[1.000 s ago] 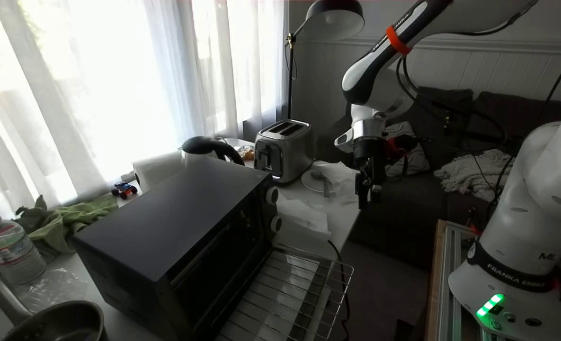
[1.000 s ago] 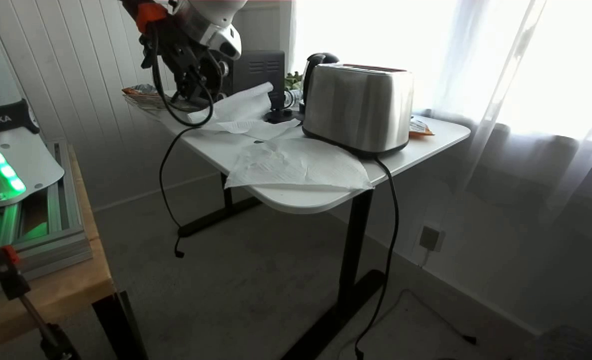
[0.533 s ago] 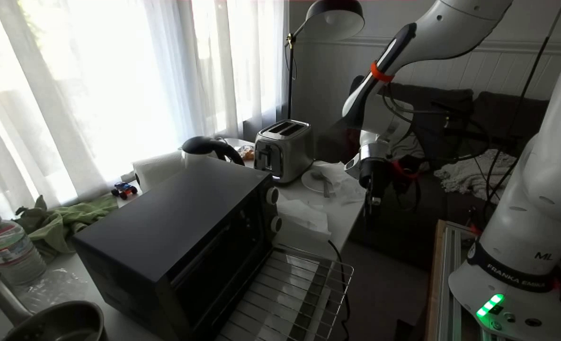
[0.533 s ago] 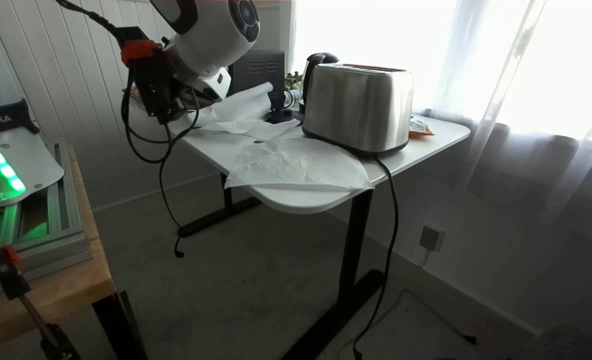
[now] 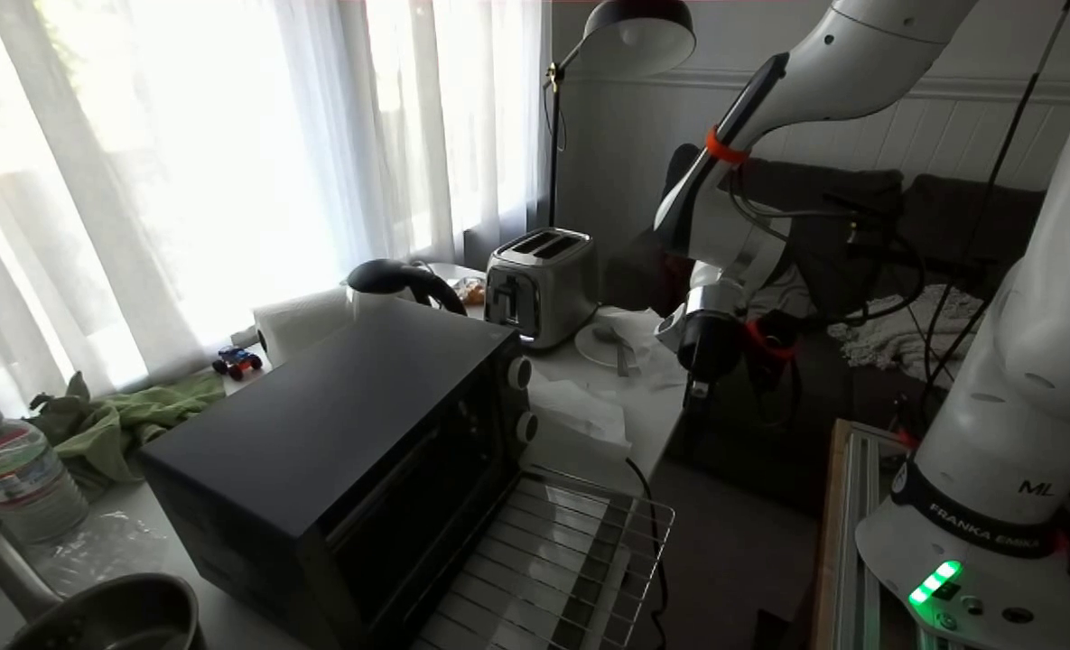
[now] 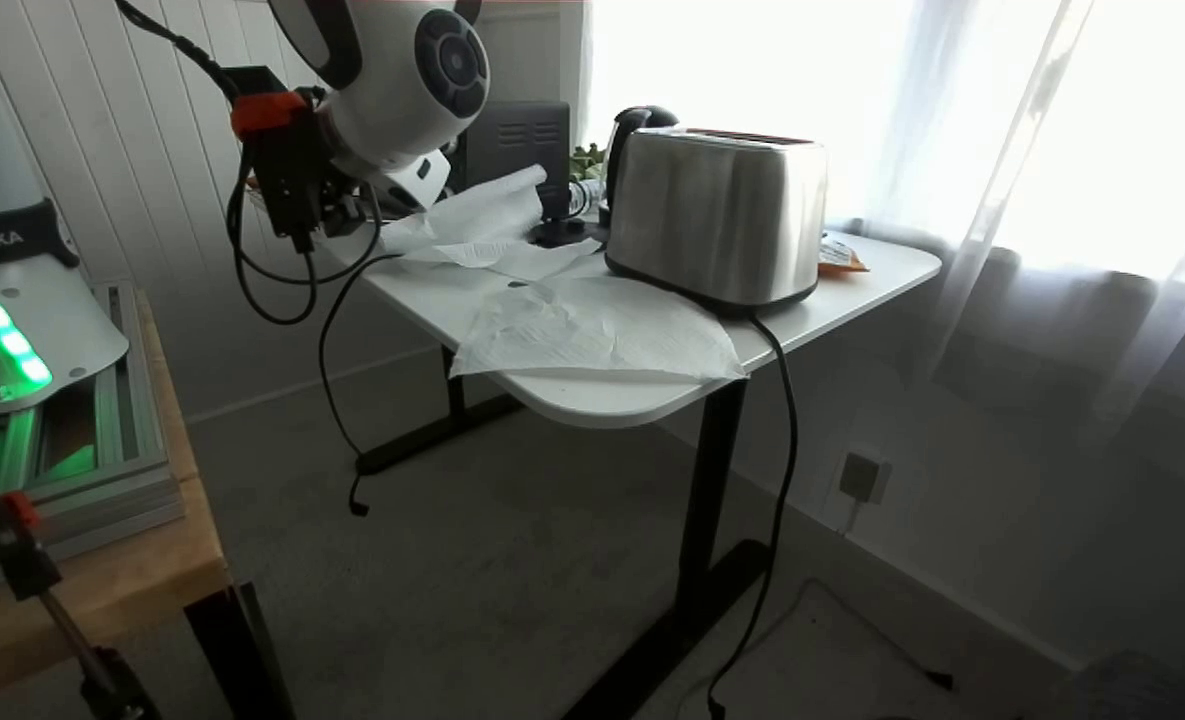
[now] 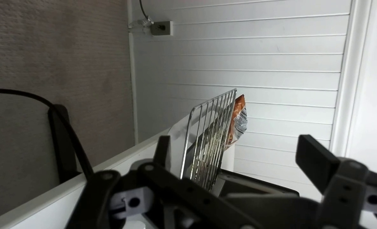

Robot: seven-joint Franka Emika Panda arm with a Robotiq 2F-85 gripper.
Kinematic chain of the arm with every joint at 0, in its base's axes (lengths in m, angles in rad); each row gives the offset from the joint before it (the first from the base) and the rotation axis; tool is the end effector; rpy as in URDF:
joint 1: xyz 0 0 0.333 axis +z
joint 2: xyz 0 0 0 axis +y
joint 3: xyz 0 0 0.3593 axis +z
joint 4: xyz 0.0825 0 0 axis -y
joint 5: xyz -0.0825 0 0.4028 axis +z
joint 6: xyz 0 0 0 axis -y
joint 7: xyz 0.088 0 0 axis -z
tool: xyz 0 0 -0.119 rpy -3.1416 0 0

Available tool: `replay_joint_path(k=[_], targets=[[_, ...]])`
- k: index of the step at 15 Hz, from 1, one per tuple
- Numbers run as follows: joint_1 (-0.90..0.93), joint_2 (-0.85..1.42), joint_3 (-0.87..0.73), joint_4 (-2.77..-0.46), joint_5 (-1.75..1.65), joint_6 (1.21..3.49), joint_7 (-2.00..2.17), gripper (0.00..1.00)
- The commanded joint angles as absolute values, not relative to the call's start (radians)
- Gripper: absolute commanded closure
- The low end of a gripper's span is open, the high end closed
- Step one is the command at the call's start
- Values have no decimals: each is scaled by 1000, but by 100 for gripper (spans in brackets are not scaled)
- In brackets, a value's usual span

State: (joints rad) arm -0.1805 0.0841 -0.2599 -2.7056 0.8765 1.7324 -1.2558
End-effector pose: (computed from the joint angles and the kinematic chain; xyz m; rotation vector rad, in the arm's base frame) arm 0.3073 -0.0597 0.2113 -1.9653 -0.1417 0.1427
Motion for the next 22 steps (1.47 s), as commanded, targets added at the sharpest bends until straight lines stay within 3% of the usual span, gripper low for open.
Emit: replay_joint_path(k=[1,22], targets=[[-198,84,-243,-2705,875,1733,-1255,0],[-132,289,-98,-2721,1150,1716,-1326,0]])
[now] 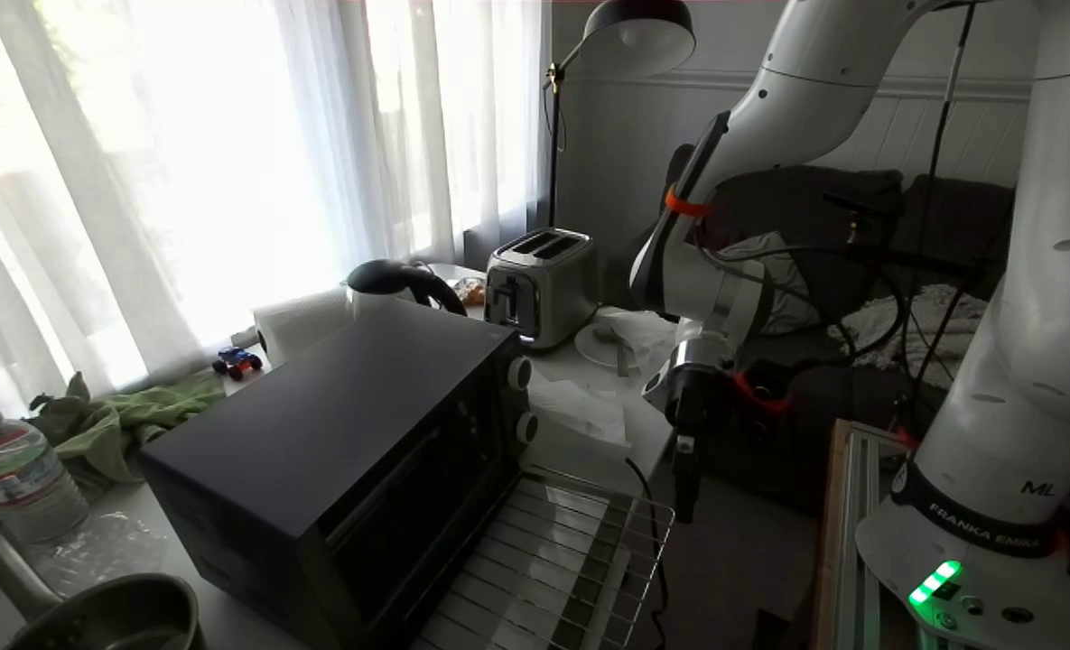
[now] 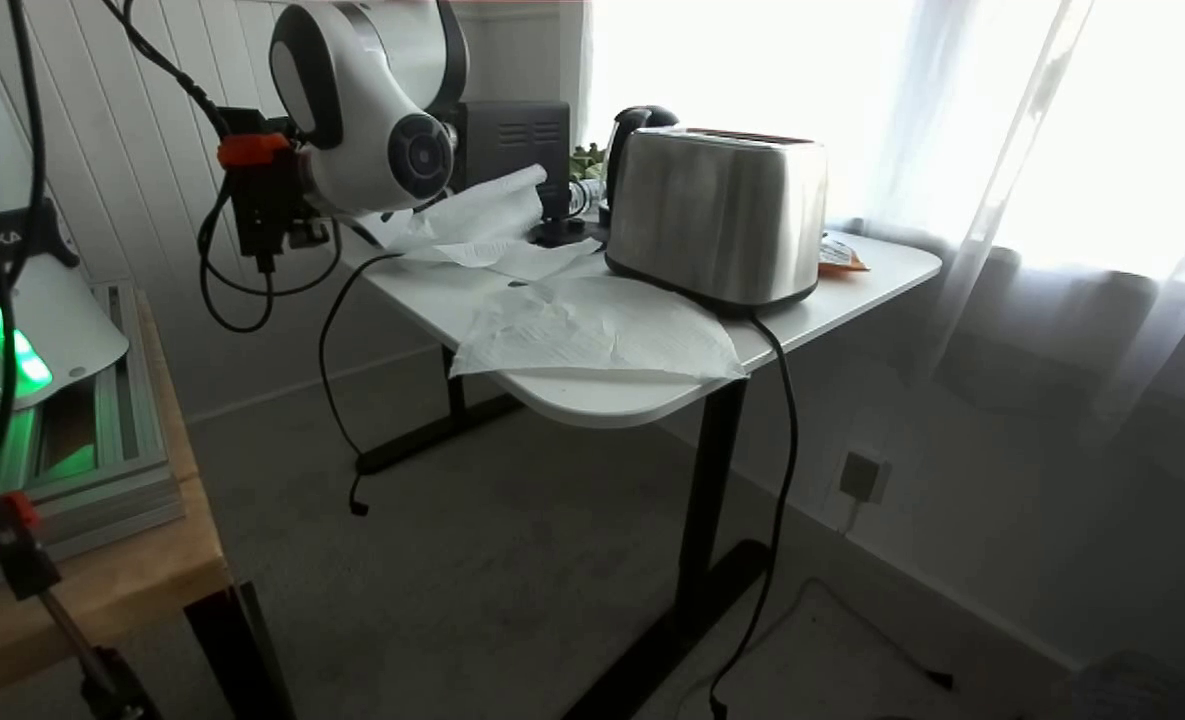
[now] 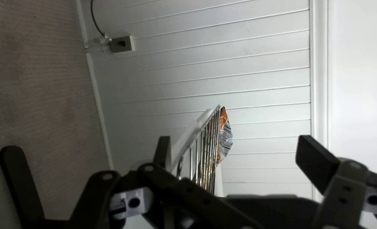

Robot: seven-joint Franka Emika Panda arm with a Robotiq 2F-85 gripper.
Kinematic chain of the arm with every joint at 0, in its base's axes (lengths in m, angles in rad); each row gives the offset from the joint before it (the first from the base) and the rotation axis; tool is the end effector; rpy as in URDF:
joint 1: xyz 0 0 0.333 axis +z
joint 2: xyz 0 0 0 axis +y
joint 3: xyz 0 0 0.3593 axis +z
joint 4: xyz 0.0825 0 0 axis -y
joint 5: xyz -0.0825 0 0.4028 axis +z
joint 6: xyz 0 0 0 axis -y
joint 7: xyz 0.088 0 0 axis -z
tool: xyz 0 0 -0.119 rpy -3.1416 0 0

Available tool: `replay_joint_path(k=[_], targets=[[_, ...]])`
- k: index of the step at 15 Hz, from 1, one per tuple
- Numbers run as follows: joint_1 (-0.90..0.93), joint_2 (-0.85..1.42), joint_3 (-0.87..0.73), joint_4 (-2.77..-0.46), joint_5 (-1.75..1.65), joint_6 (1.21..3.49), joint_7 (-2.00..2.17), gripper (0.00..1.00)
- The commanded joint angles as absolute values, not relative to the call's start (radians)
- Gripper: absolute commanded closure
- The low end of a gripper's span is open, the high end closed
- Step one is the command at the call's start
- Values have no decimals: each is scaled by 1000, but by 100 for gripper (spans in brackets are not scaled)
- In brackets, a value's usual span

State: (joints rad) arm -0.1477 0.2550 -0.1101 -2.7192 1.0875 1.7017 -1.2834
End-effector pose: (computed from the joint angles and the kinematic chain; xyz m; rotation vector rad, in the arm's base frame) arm 0.3008 0.0145 0.1647 -1.8096 -0.0531 0.2516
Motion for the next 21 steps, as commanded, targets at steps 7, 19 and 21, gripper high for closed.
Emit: replay_joint_path(k=[7,19,21], targets=[[-116,356,-92,-2697,1184,1708,-1355,28],[-96,436,-74,-2625,1223,1701,-1363,59],[-92,451,-71,-2612,1220,1699,-1361,59]])
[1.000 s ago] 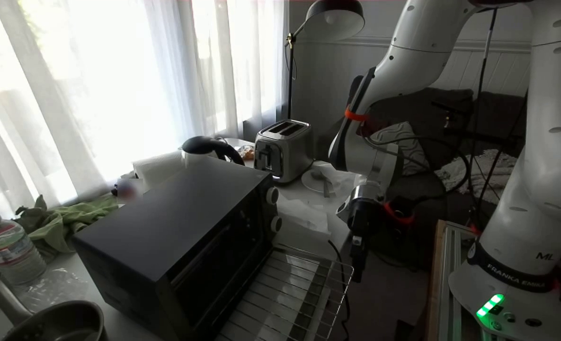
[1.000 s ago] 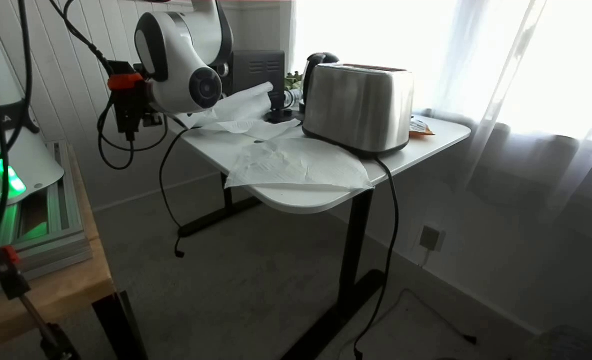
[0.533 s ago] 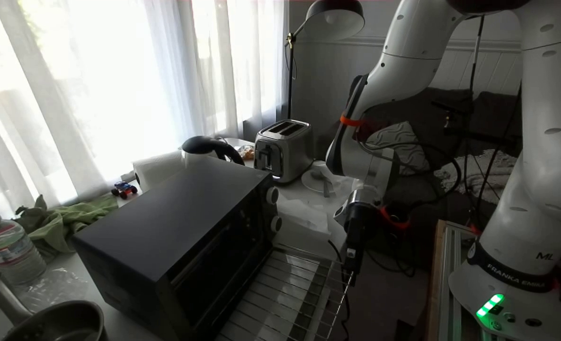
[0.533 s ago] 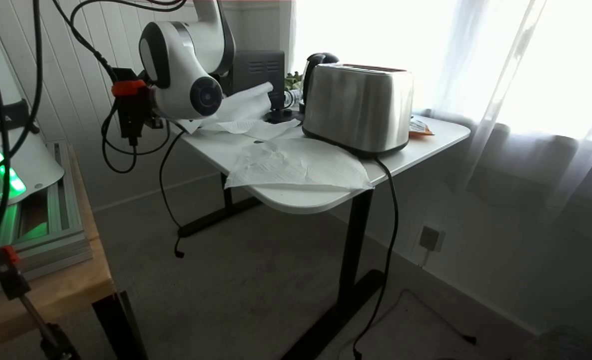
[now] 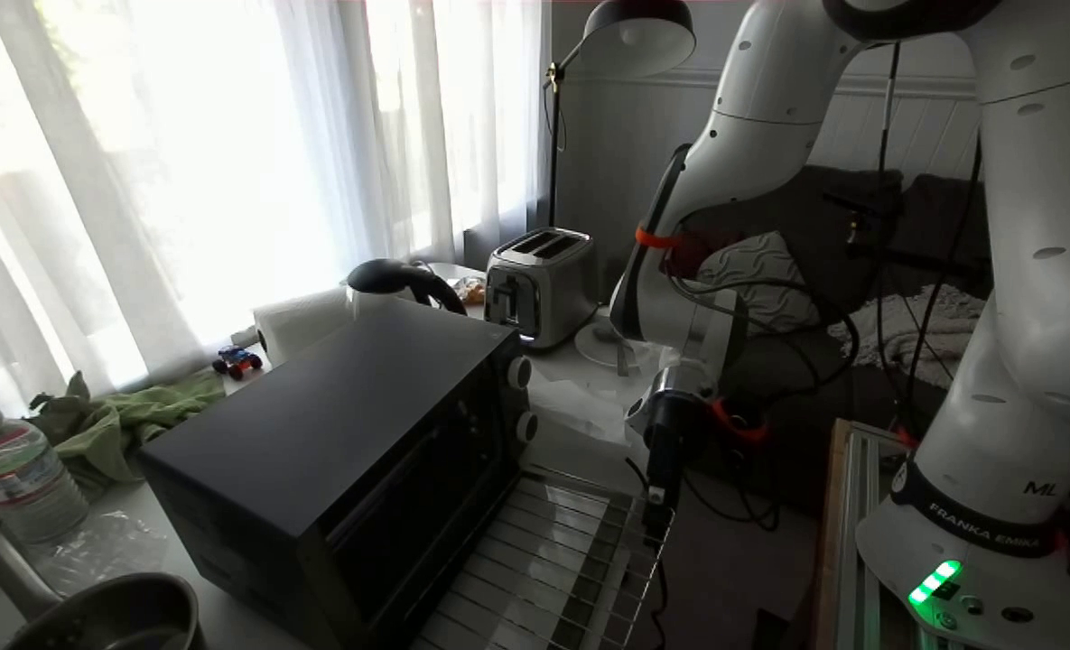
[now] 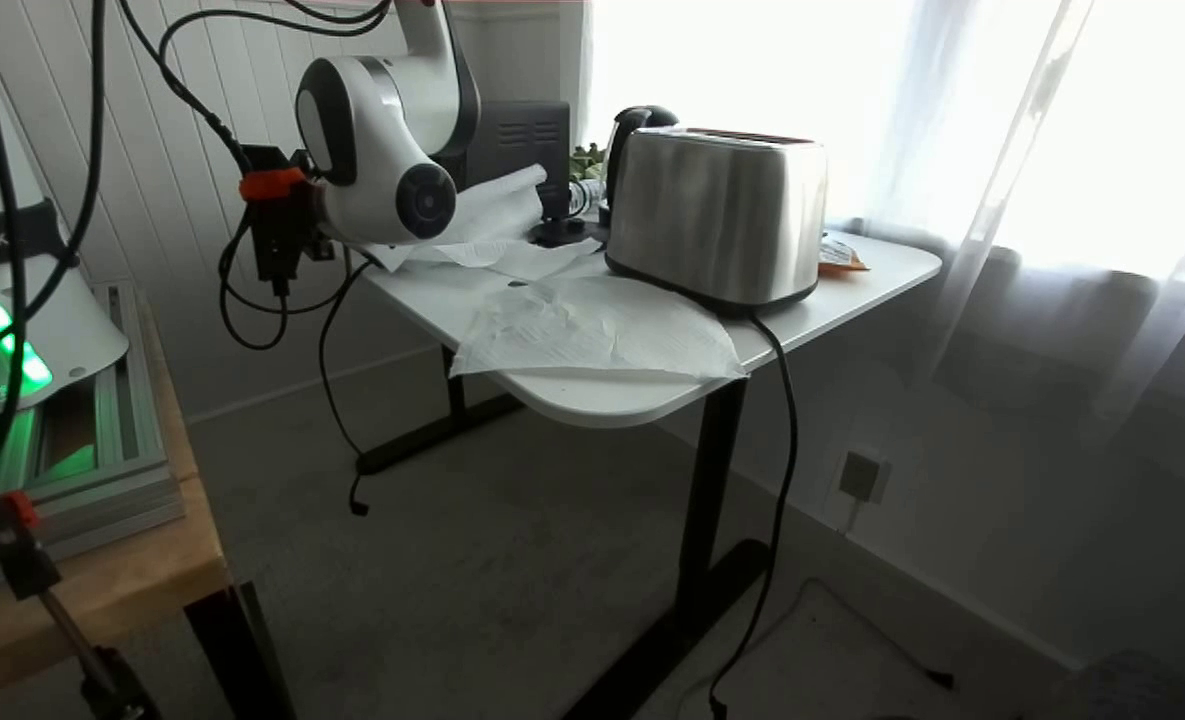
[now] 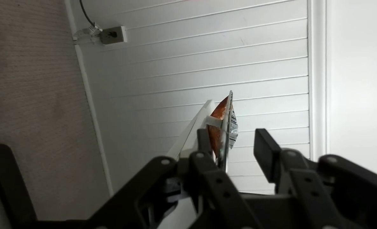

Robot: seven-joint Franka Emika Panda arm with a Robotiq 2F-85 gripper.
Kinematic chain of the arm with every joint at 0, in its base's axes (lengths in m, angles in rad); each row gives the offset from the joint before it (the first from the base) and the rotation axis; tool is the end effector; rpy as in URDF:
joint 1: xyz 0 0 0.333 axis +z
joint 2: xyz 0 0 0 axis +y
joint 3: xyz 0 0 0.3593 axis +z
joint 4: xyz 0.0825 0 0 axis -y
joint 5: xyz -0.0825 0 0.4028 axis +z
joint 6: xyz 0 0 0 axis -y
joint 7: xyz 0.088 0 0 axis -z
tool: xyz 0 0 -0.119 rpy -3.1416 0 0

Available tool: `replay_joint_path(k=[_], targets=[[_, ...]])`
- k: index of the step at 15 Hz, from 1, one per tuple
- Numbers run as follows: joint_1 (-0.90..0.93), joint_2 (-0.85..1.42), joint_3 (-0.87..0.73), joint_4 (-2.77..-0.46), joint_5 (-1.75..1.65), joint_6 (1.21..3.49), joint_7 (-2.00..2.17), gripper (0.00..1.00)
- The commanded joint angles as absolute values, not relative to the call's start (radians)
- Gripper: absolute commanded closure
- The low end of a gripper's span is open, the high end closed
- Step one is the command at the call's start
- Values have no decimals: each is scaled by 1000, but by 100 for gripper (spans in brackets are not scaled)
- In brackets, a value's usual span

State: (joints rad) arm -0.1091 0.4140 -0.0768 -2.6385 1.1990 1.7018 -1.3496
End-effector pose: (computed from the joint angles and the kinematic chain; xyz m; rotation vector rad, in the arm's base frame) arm 0.3205 0.0363 0.1264 -1.7688 -0.0307 0.2387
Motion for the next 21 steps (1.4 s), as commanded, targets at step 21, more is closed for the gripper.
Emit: replay_joint_path(k=[21], targets=[[-101,467,-84,-2596,1173,1644,-1364,98]])
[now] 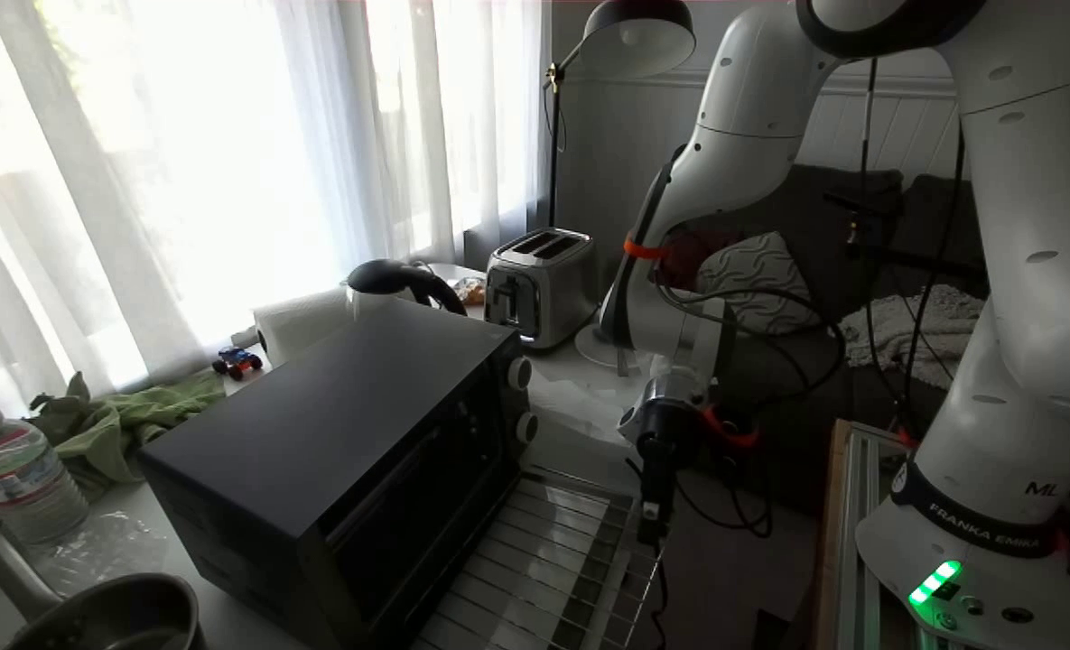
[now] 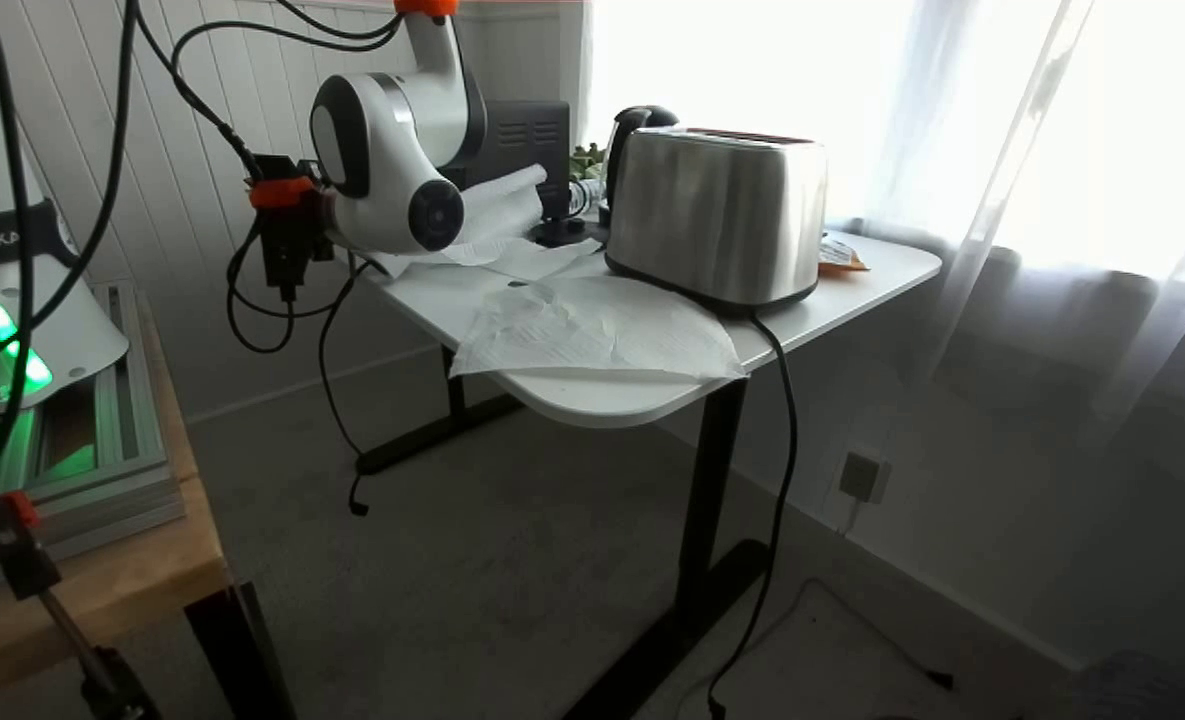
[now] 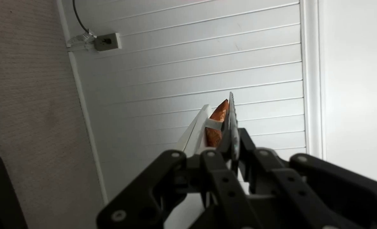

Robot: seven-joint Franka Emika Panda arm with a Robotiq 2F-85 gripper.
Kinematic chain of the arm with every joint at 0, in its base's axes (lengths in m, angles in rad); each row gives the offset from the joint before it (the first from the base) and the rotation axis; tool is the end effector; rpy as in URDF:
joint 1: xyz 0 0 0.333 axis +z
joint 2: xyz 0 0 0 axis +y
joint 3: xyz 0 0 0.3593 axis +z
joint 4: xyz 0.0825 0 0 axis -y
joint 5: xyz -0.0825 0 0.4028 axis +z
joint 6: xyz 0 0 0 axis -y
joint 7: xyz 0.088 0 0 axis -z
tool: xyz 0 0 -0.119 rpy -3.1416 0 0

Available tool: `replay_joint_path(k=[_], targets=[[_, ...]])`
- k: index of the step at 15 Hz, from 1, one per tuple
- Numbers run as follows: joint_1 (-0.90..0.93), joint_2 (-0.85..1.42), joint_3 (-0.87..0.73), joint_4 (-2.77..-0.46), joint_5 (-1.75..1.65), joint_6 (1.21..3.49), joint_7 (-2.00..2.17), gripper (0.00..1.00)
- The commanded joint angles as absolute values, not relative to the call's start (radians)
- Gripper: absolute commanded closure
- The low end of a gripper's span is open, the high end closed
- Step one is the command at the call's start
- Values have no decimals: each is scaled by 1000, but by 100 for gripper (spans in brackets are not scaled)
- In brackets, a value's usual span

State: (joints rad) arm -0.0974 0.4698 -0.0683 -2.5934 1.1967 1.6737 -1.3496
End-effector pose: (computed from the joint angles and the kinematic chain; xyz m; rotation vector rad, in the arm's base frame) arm 0.3292 0.0437 0.1156 -1.7382 -0.0442 0.2698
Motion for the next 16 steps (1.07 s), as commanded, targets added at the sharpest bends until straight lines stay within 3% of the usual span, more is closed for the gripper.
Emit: replay_joint_path(k=[1,16], targets=[[-101,465,-87,-2598,1166,1644,-1363,98],[-131,456,-115,-2597,1028,1576,-1390,98]])
